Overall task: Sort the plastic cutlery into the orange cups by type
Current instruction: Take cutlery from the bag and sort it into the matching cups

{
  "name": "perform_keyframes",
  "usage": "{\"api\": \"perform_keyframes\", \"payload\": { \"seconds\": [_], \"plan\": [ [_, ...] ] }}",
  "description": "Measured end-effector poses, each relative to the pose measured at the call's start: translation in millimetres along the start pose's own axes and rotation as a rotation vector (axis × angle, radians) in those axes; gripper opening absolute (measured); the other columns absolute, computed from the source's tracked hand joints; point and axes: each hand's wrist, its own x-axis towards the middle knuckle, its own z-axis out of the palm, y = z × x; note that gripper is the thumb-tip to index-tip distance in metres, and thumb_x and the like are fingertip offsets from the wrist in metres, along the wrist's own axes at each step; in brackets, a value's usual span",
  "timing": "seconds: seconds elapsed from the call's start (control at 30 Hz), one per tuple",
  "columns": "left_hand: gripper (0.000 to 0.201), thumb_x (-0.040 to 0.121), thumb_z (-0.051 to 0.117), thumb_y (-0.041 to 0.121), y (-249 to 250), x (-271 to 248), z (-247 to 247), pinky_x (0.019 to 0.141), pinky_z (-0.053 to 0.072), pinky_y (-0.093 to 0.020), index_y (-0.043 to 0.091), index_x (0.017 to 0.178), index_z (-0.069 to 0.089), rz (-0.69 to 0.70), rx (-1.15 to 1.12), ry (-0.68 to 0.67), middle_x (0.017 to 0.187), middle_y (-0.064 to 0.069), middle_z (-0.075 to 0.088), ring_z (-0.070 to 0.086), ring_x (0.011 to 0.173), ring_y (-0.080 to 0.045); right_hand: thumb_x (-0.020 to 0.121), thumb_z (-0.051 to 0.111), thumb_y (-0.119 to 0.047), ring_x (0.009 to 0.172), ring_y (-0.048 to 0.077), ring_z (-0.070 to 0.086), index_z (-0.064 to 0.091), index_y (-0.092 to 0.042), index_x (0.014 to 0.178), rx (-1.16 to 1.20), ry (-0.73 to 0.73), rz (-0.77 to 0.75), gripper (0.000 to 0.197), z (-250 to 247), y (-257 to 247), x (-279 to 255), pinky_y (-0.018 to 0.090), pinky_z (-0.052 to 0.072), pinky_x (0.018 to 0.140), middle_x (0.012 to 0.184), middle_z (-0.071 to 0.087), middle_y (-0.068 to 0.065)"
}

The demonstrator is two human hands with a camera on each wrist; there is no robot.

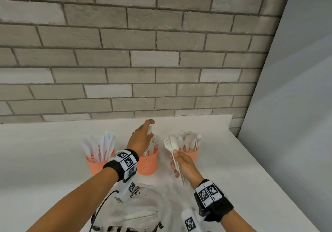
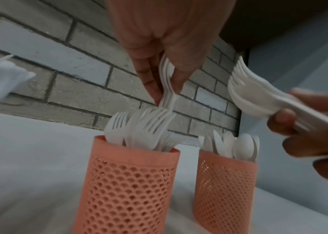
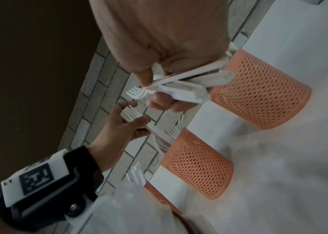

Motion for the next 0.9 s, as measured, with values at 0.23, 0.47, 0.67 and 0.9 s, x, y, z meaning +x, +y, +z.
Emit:
{"api": "perform_keyframes", "payload": {
  "seconds": [0.23, 0.47, 0.67, 0.9],
  "plan": [
    [0.04, 0.092, 0.049, 0.021, -11, -4, 22, 0.1, 0.034, -0.031, 0.01, 0.13, 0.046, 0.057, 0.459, -0.172, 0.135, -0.007, 0.047, 0.043, 0.124, -0.024, 0.099, 0.04, -0.03, 0.038, 0.012, 0.046, 0.052, -0.011, 0.091, 0.095, -0.059, 0.011, 0.024, 2, -3, 2, 0.024, 0.042, 0.043, 0.054, 0.049, 0.001],
    [0.053, 0.101, 0.022, 0.023, -8, -10, 24, 0.12, -0.001, -0.04, 0.009, 0.15, 0.006, -0.004, 0.482, -0.393, 0.159, -0.005, 0.004, -0.002, 0.147, -0.021, 0.098, 0.044, -0.029, 0.041, 0.016, 0.046, 0.052, -0.012, 0.094, 0.135, -0.055, 0.037, 0.019, -2, -4, 4, 0.025, 0.04, 0.044, 0.056, 0.052, 0.004],
    [0.039, 0.1, 0.034, 0.018, 22, -14, -2, 0.104, 0.027, -0.018, 0.012, 0.137, 0.043, -0.081, -0.237, -0.12, 0.144, -0.004, 0.043, 0.039, 0.131, -0.015, 0.096, 0.037, -0.027, 0.036, 0.009, 0.035, 0.053, -0.013, 0.087, 0.227, -0.024, 0.097, 0.023, -1, -5, 8, 0.022, 0.029, 0.042, 0.045, 0.042, -0.004],
    [0.033, 0.092, 0.048, 0.043, 49, -32, -2, 0.069, 0.047, -0.018, 0.015, 0.107, 0.055, -0.176, -0.469, -0.296, 0.101, -0.005, 0.065, 0.061, 0.079, -0.007, 0.094, 0.04, -0.03, 0.032, 0.004, 0.029, 0.054, -0.011, 0.089, 0.185, 0.078, -0.047, 0.024, 17, -8, 11, 0.016, 0.02, 0.036, 0.043, 0.039, -0.007]
  ]
}}
